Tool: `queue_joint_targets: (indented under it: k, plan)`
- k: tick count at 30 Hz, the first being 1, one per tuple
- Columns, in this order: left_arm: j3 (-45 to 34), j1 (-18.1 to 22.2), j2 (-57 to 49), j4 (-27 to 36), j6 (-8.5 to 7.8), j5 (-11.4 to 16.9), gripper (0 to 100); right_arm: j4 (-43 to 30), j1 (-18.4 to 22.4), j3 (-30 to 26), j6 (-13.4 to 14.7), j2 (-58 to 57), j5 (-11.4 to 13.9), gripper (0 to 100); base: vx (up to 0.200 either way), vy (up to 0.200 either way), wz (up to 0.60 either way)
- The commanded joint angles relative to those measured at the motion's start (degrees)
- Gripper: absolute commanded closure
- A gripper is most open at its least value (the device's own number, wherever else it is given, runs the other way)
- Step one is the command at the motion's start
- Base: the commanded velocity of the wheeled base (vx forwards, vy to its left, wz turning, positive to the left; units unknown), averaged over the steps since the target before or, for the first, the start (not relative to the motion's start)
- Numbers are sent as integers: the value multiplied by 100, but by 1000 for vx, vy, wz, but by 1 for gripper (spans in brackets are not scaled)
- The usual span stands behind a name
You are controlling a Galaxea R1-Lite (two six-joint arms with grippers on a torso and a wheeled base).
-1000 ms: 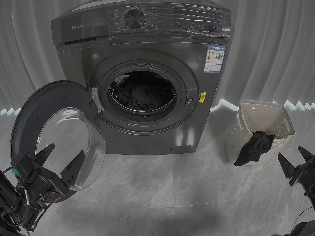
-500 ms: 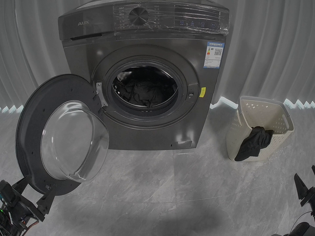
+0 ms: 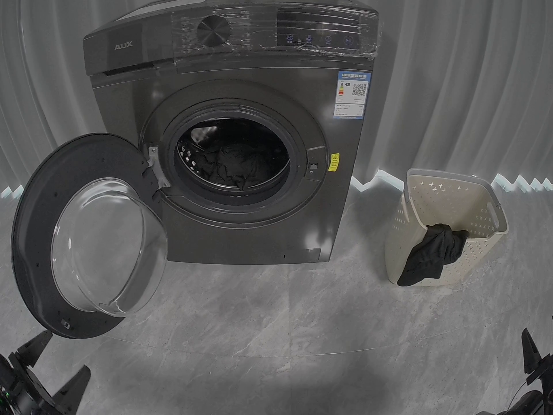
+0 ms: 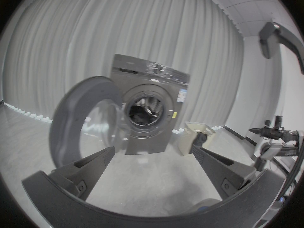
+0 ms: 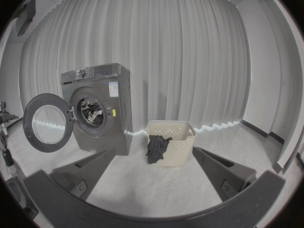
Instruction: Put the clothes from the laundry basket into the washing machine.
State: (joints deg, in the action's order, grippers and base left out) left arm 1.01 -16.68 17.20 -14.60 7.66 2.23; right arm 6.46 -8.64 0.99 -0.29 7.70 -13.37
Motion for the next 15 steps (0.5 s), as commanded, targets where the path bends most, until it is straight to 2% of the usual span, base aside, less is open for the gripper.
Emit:
queue_joint_targets:
  k: [1,2,5,9,12,13,14,15]
  plan:
    - [-101,1008,-1228,775,-388,1271,0,-198,56,-99,100,-340,28,0,0,0,0]
    - [-101,1026,-1219,986,-502,1210,0,-189,56,-99,91,-340,28,0,0,0,0]
    - [-101,1061,-1219,1056,-370,849,0,-189,65,-99,73,-340,-34,0,0,0,0]
    - [-101,1061,-1219,1030,-335,612,0,-189,179,-99,56,-331,-130,0,0,0,0]
    - [-101,1079,-1210,1039,-335,181,0,-189,346,-99,-41,-331,-289,0,0,0,0]
    - [-101,1096,-1210,1039,-352,-74,0,-189,583,-99,-243,-384,-262,0,0,0,0]
    - [-101,1105,-1210,1039,-335,-206,0,-224,785,-99,-472,-507,-148,0,0,0,0]
    - [-101,1105,-1210,1039,-335,-206,0,-233,838,-99,-516,-551,-69,0,0,0,0]
